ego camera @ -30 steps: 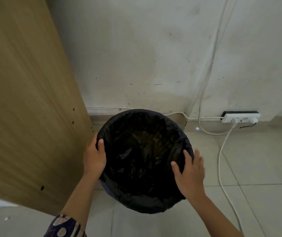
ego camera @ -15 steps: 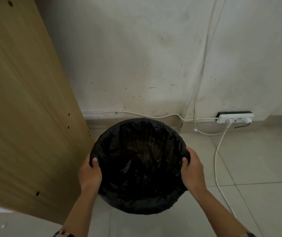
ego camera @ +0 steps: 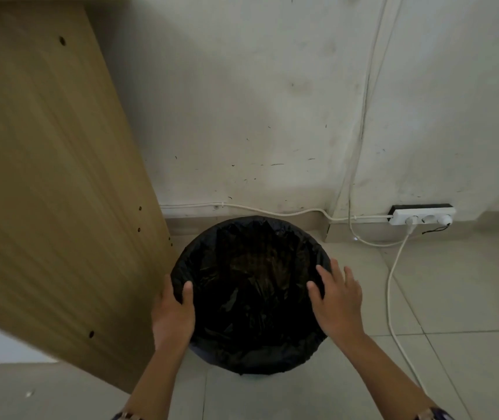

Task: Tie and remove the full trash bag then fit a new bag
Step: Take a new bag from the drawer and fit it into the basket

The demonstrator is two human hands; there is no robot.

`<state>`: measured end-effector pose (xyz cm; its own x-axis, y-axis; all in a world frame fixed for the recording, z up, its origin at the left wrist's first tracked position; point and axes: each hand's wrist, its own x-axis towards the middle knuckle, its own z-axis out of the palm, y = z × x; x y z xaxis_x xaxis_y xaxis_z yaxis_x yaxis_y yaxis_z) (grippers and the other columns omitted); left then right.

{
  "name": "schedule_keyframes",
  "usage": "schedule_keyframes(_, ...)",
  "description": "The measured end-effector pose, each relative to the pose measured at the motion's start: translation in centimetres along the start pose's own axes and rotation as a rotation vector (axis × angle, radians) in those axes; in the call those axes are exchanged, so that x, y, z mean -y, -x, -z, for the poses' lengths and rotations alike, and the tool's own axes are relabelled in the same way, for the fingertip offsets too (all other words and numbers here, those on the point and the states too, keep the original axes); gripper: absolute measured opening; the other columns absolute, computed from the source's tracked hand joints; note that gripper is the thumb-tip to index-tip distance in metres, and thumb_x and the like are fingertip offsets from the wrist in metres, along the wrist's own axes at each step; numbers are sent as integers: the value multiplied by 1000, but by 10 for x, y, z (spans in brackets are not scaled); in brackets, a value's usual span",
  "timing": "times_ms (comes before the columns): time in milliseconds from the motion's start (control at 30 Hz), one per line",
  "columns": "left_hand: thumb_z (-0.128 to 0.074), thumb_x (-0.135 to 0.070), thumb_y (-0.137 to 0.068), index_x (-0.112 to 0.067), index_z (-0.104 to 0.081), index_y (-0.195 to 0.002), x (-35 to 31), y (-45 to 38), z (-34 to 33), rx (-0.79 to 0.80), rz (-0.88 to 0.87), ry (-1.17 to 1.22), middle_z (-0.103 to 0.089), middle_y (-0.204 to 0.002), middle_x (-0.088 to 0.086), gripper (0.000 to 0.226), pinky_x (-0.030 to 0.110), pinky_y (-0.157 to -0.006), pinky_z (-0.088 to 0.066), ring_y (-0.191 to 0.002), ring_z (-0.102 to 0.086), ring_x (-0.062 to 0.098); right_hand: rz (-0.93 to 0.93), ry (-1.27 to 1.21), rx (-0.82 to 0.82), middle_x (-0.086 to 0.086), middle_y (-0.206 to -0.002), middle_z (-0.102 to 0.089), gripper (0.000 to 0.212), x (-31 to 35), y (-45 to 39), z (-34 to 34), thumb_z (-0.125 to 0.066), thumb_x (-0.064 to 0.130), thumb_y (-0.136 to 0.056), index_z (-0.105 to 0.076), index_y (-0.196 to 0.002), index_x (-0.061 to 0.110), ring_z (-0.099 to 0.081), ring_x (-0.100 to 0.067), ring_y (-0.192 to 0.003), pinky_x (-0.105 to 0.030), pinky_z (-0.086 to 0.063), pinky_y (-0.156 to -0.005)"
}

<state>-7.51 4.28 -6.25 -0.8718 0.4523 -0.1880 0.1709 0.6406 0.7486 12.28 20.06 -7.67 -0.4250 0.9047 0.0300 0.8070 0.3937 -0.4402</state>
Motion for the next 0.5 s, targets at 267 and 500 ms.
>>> schedule_keyframes(267, -15, -52, -94, -29, 0, -146, 4, 50, -2, 218, -291, -676, 12, -156, 1, 58, 50, -115, 1, -142, 17, 24, 208, 25, 49, 2, -156, -4, 114, 18, 47, -16, 29, 78, -56, -29, -141, 28, 19, -11, -135, -40, 19, -108)
schedule_keyframes(500, -15, -50, -95, -32, -2, -146, 17, 48, -4, 315, -297, -756, 18, -155, 2, 55, 56, -113, -4, -140, 24, 29, 168, 140, 100, 4, -156, -5, 123, 20, 44, -19, 38, 76, -46, -22, -143, 31, 15, -15, -142, -37, 25, -103)
